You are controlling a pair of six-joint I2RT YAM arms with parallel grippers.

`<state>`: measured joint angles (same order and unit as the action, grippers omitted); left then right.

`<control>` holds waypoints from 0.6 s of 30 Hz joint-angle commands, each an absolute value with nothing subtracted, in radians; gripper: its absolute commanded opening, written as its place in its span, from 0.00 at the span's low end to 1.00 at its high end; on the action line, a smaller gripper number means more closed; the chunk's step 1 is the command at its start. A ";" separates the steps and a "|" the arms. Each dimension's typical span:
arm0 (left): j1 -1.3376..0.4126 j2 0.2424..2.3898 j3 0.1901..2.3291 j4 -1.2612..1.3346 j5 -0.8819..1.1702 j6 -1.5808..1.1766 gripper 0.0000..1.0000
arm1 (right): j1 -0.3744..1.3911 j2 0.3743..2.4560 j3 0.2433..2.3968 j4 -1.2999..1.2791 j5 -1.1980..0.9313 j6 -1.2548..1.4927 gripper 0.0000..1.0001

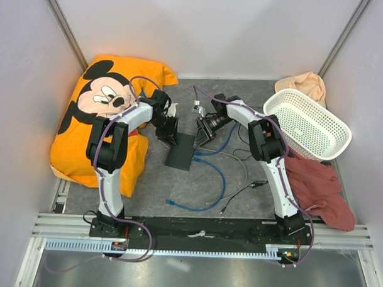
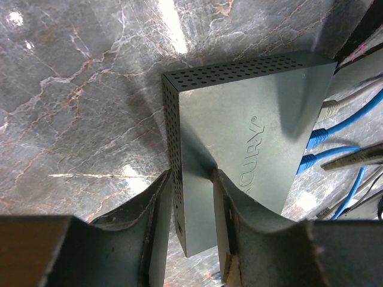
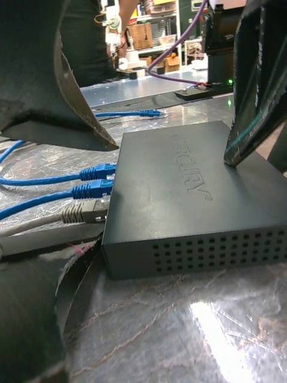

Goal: Pull the plug from the switch port

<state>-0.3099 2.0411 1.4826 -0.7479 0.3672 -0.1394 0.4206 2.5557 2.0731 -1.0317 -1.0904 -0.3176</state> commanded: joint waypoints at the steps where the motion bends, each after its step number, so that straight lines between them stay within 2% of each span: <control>1: -0.310 2.060 1.451 -0.655 0.279 -0.100 0.40 | 0.420 2.638 2.043 -0.836 -0.813 -0.327 0.57; 8: -0.311 2.072 1.459 -0.653 0.276 -0.094 0.40 | 0.419 2.649 2.037 -0.851 -0.842 -0.367 0.56; 13: -0.311 2.077 1.463 -0.655 0.275 -0.087 0.40 | 0.413 2.666 2.062 -0.888 -0.853 -0.387 0.50; 18: -0.311 2.079 1.465 -0.653 0.265 -0.080 0.40 | 0.405 2.675 2.051 -0.888 -0.871 -0.365 0.51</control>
